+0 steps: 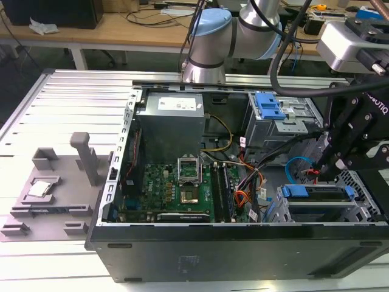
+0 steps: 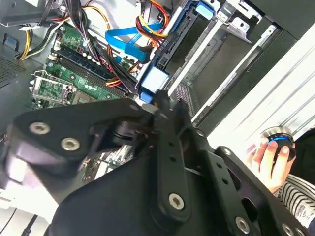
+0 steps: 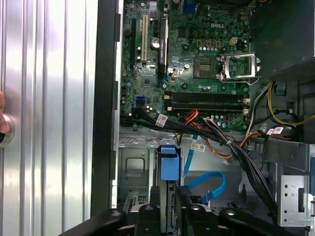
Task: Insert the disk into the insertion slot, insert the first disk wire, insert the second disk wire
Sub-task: 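Insert the disk into the insertion slot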
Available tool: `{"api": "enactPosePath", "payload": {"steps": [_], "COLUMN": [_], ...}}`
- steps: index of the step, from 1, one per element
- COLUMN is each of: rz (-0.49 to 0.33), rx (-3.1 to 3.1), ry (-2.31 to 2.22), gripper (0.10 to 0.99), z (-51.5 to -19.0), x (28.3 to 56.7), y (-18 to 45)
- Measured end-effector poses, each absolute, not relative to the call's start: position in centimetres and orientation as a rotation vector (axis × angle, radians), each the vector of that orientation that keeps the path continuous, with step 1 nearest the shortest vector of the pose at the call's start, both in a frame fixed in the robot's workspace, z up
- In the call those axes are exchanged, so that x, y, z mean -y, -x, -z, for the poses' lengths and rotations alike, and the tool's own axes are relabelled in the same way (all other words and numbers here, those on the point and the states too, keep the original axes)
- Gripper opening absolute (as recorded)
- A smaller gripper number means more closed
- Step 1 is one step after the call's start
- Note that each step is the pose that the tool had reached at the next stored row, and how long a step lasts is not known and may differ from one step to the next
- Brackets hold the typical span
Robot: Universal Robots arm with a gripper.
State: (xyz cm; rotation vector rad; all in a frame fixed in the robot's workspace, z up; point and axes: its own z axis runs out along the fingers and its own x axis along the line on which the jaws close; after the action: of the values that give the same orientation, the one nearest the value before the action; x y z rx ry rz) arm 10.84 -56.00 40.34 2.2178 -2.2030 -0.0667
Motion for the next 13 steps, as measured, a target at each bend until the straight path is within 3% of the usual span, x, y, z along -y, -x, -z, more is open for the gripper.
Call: {"api": "enactPosePath", "payload": {"steps": [2,13], "rz": [0.067,0.067], "rx": [2.203,2.203], "ry": [-2.218,-2.218], "gripper": [0.114,0.106], "z": [-40.34,-40.31], "x": [56.0,56.0], "y": [-10.84,-10.88]}}
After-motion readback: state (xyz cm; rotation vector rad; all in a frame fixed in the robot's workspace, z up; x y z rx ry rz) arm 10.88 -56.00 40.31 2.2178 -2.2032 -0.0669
